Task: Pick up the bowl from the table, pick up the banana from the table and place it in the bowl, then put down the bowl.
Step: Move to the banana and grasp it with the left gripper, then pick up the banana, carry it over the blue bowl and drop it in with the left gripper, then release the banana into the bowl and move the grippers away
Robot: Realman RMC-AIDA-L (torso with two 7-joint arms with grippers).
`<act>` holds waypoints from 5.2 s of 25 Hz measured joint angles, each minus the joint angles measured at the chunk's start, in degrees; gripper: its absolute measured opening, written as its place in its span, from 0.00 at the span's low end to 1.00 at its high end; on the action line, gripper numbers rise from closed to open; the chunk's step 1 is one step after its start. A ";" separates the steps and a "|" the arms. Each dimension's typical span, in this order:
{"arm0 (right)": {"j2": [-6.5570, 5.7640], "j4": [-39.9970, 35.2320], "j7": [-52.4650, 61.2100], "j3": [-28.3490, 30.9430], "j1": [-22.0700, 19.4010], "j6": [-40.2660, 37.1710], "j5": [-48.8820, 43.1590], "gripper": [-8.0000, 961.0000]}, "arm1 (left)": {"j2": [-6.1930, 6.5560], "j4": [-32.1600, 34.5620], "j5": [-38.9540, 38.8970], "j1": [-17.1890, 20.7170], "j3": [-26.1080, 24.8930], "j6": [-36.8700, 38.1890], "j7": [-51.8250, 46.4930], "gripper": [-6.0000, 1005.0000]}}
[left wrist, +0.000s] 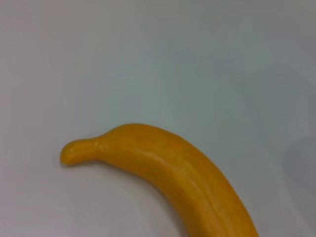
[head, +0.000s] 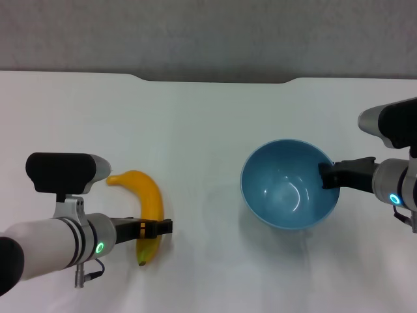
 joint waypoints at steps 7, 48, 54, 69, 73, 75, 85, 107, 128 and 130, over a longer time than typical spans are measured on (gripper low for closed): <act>0.00 0.04 0.00 -0.08 -0.02 -0.11 0.00 0.05 | 0.08 0.14 0.00 0.00 -0.09 -0.08 0.16 0.87; 0.09 -9.42 -0.67 -8.29 11.00 -0.45 14.14 0.05 | 0.20 -28.99 -18.17 10.92 -0.47 0.46 24.55 0.54; 0.09 -8.45 -3.07 -8.33 11.08 -0.18 17.39 0.05 | 0.20 -26.52 -20.03 10.67 1.54 2.69 25.84 0.55; 0.00 -6.87 -4.45 -7.60 11.34 -0.06 18.31 0.05 | 0.20 -20.82 -22.79 8.07 4.99 5.61 25.89 0.56; 0.00 -6.87 -4.47 -7.74 11.40 -0.07 18.25 0.05 | 0.21 -19.81 -22.87 7.48 5.27 5.76 25.91 0.57; 0.00 -6.87 -4.48 -7.64 11.36 -0.10 18.21 0.05 | 0.22 -19.80 -22.88 7.53 5.35 5.93 25.92 0.57; -0.03 -7.58 -4.48 -7.42 10.95 -0.09 18.06 0.05 | 0.40 -20.19 -22.90 8.20 4.15 5.82 25.93 0.80; 0.09 -24.07 -12.73 -1.15 22.17 5.51 26.80 0.05 | 0.61 -19.59 -21.42 14.91 -12.00 0.88 31.65 0.89; 0.17 -29.29 -14.35 -2.11 21.92 2.29 27.14 0.06 | 0.60 -18.17 -21.42 15.26 -13.04 0.92 32.00 0.89; 0.18 -29.52 -14.35 -2.12 21.93 2.27 27.18 0.06 | 0.60 -18.17 -21.42 15.25 -13.04 1.04 31.99 0.89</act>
